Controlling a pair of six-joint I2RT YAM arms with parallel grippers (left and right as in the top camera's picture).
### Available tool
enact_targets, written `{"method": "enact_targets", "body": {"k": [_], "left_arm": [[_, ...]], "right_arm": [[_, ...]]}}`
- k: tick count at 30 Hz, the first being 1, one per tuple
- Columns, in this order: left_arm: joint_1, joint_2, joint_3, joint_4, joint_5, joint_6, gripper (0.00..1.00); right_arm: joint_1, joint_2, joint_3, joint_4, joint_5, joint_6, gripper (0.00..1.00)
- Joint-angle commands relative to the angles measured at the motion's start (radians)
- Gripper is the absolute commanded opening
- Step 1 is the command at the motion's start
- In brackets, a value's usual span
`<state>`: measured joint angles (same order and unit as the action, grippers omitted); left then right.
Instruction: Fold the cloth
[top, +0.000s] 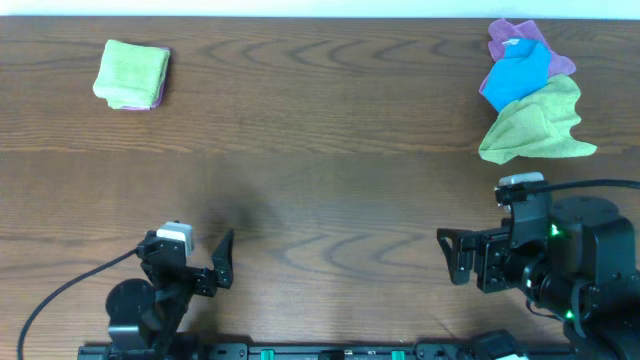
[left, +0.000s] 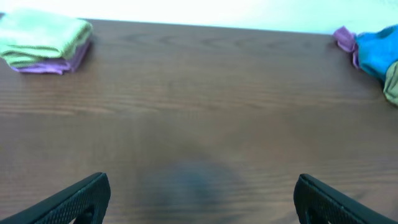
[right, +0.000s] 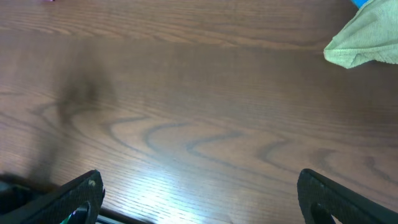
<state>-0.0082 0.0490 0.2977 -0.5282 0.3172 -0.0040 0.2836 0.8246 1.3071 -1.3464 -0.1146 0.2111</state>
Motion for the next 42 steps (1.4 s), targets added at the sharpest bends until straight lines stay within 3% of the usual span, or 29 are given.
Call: {"method": "enact_targets", "body": {"k": [1, 16, 40, 42], "left_arm": [[-0.006, -0.04, -0.05, 0.027, 0.016, -0.011, 0.95], [-0.006, -0.045, -0.167, 0.069, 0.016, -0.03, 0.95], [-0.005, -0.045, -0.167, 0.069, 0.013, -0.018, 0.95], [-0.005, -0.045, -0.167, 0.069, 0.013, -0.018, 0.96]], "right_arm": [[-0.002, -0.002, 0.001, -0.002, 0.006, -0.003, 0.99], [-0.002, -0.002, 0.001, -0.001, 0.006, -0.003, 0.99], [-0.002, -0.002, 0.001, -0.005, 0.006, -0.003, 0.99], [0.0, -0.011, -0.006, 0.02, 0.085, -0.051, 0.99]]}}
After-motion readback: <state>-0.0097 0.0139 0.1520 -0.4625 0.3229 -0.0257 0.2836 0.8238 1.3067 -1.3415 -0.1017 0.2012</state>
